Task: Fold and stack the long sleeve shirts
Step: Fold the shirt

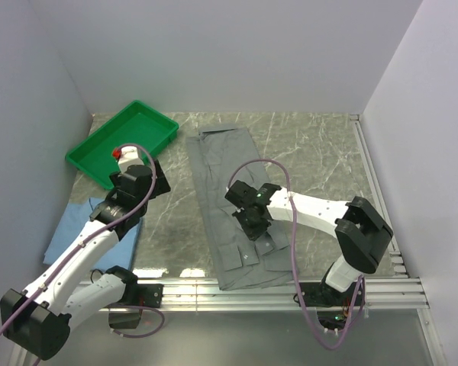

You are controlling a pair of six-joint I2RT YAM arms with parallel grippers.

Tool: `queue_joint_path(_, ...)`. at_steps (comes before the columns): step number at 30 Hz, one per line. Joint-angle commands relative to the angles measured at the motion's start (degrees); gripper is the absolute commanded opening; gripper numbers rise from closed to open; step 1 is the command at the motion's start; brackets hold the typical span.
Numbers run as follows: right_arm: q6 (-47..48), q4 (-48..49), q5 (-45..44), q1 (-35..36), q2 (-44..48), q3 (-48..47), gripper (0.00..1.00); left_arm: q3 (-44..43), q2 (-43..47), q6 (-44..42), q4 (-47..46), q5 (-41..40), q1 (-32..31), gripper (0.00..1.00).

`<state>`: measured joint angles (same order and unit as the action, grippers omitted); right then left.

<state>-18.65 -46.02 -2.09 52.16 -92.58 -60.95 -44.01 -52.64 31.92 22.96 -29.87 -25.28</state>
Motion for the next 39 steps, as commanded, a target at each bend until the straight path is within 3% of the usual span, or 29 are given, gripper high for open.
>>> queue_joint_path(1, -1.6, -4.0, 4.5, 0.4, 1.3, -3.0, 0.00, -0.6, 0.3, -1.2, -2.1, -0.6, 0.5, 0.93)
queue_joint_path(12, -0.6, -6.1, 14.8, 0.7, -2.5, -2.8, 0.02, -0.6, -0.5, -1.6, -2.3, 0.9, 0.8, 0.93)
queue_joint_path(17, 0.3, -5.4, 13.7, 0.7, -2.7, -4.4, 0.37, -0.7, -1.5, -1.4, -2.0, 1.4, 0.8, 0.94)
queue_joint_path(21, 1.3, -6.3, 8.8, 0.6, -0.7, -8.3, 0.46, -1.3, -3.3, -0.3, -0.9, 3.7, 0.8, 0.94)
queue_joint_path(25, -0.3, -4.0, 5.5, -3.1, 2.7, -8.9, 0.45, -2.7, -6.8, 3.7, 0.1, 9.4, 0.8, 0.93)
queue_joint_path(29, -4.4, 2.5, 7.6, -11.1, 7.8, -3.9, 0.42, -5.6, -14.2, 7.1, -2.2, 17.5, 0.2, 0.89)
queue_joint_path(33, -8.8, 11.0, 11.6, -18.6, 12.8, 5.7, 0.43, -11.3, -24.1, 10.0, -3.1, 20.0, -1.7, 0.87)
queue_joint_path(39, -16.1, 21.3, 13.9, -24.3, 18.9, 17.3, 0.55, -20.4, -40.2, 12.2, -4.2, 22.5, -3.2, 0.77)
